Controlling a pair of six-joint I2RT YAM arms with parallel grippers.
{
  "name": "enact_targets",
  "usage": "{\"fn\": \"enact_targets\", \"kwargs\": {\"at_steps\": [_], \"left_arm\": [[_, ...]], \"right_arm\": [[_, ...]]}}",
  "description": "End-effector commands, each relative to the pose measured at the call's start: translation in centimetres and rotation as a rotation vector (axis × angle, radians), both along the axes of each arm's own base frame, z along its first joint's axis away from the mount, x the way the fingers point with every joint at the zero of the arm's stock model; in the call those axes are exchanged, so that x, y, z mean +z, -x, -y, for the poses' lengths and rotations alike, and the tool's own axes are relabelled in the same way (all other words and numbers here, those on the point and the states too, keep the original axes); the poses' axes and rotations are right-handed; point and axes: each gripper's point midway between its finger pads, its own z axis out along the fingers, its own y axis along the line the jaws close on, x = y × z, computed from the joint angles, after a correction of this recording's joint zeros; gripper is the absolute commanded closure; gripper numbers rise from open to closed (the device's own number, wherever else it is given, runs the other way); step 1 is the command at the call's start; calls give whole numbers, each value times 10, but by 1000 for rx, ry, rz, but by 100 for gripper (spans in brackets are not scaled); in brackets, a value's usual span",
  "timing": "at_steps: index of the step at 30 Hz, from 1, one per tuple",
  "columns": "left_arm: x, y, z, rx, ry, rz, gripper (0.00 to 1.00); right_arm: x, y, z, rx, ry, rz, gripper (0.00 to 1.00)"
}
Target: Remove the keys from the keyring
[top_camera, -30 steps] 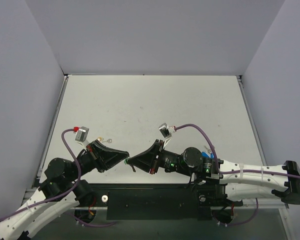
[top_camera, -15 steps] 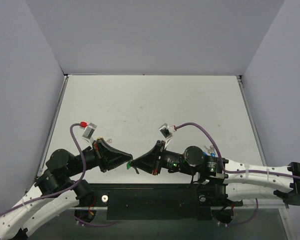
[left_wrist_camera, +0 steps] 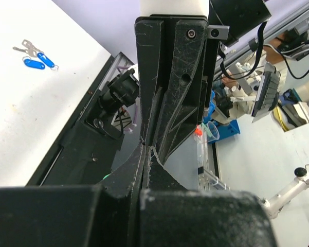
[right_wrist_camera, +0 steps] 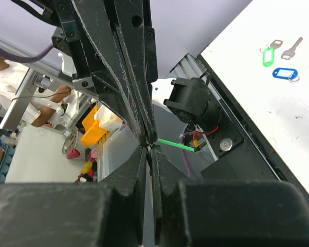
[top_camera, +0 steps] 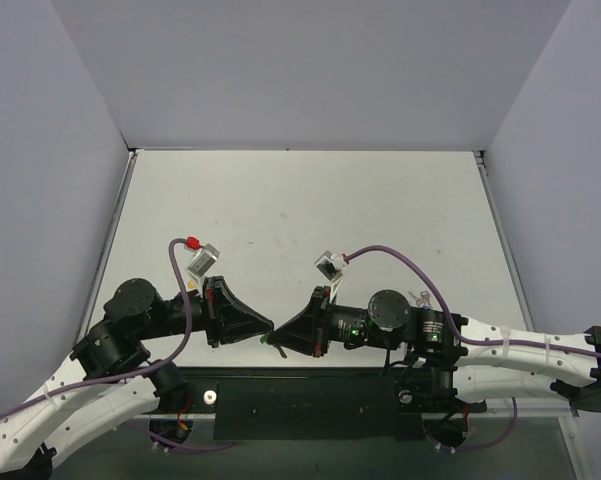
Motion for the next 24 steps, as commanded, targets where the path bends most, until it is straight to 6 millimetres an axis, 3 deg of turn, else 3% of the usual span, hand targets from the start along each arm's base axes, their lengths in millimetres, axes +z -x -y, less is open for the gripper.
{"fn": "enact_targets", "kwargs": {"at_steps": [1,4,5,7,9,10,18,21,24], "left_arm": [[14,19,1,-121,-4,29,100],[18,18,1,-112,-12,38,100],[21,18,0,-107,-15,46,95],[23,13,-1,-74,-34,47,77],[28,7,-5,-31,-42,57,35],[29,3,-6,1,-45,57,24],[62,-10,-23,156,148,40,19],[64,-12,-30,196,223,39,19],[58,-14,-33,212,272,15,26]], "right_arm": [[26,-10,-2,-45,-61,36,100],[24,-8,-2,-40,-56,34,100],[24,-7,-2,-37,-56,34,100],[23,-6,-2,-37,-54,35,100],[23,-6,-1,-41,-58,36,100],[22,-6,-1,-44,-60,37,100],[30,-3,8,-41,-106,46,100],[39,1,8,-24,-141,57,100],[48,5,7,0,-176,67,100]]}}
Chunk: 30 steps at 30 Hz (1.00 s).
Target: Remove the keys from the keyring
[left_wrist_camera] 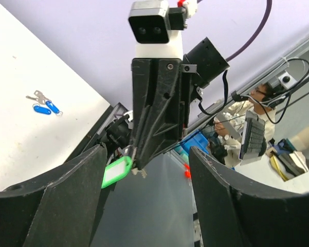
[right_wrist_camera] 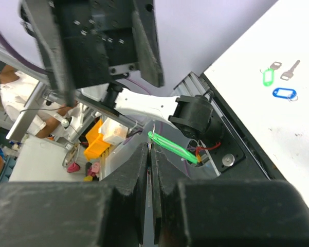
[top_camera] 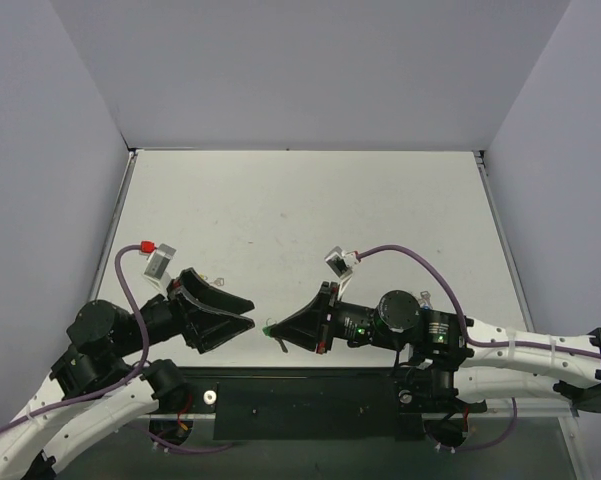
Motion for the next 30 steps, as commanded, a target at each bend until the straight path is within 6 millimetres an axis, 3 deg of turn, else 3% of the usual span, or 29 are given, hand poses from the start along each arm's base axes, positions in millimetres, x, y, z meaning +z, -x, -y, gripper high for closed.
{"fn": "enact_targets", "kwargs": {"at_steps": [1,13,30], "left_arm": [[22,-5,-6,44,164,7,27],[24,3,-5,-9,238,13,44],[8,4,1,-38,220,-6,53]], "right_arm": [[40,8,1,33,-149,48,100],[50,11,-9,56,-170,63,100],[57,6,-10,31,-195,69,100]]}}
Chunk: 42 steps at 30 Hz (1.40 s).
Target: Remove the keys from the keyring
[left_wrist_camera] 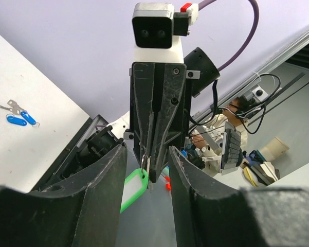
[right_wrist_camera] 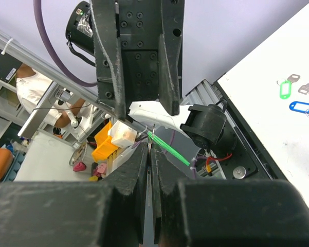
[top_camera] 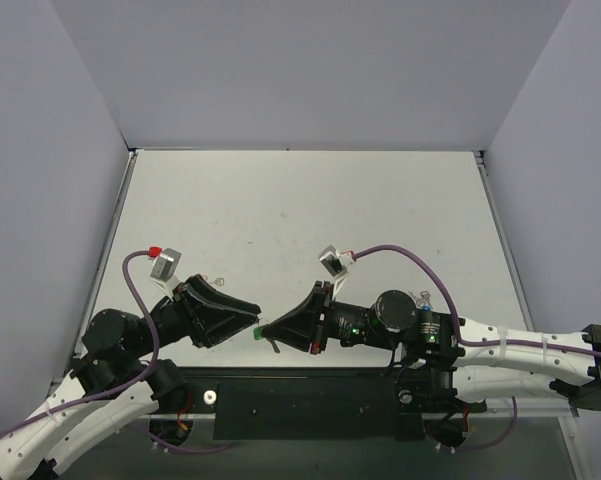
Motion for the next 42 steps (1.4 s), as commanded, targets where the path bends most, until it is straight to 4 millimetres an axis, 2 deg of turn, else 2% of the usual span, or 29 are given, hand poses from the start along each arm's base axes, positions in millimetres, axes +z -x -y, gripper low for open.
{"fn": "enact_targets", "kwargs": {"at_steps": [1,14,42], "left_arm": [[15,8,-3,-31,57,39,53],[16,13,-3,-57,69,43,65],[7,11,1,-64,51,19,70]], "right_arm": [[42,1,2,-3,-122,39,100],[47,0,3,-13,-145,43,100],[49,-2,1,-25,-152,45,100]]}}
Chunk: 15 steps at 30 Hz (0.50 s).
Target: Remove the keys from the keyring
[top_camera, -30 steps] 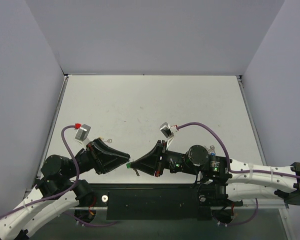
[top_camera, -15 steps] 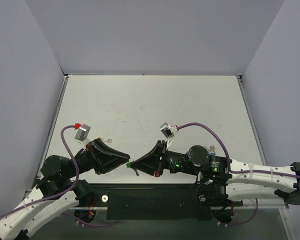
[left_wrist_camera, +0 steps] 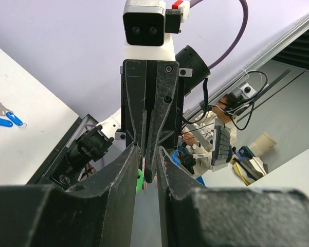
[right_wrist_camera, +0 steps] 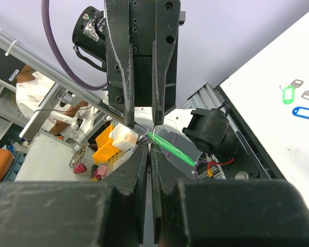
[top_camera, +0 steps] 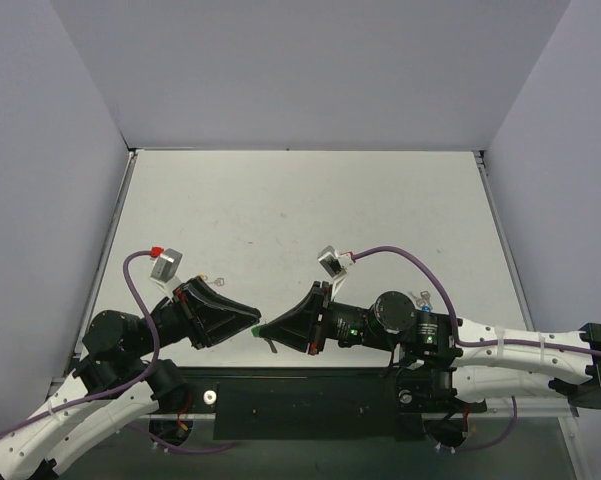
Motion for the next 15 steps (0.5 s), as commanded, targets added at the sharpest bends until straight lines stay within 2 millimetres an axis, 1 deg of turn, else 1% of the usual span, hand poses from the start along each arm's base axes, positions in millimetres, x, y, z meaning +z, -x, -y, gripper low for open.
{"fn": "enact_targets", "kwargs": {"at_steps": [1,5,9,14,15], "left_arm": [[4,6,-1,-20,20,22,70],[0,5,0,-24,13,15,71],[0,5,0,-21,12,13,74],[-2,4,0,-19,10,9,74],[-2,4,0,-17,12,11,76]], "right_arm": [[45,-1,3,-19,-129,35,100],[45,-1,2,-17,-128,36,100],[45,-2,2,-22,-127,37,100],[44,-2,3,-24,-124,39,100],[44,-3,3,-26,-122,39,100]]}}
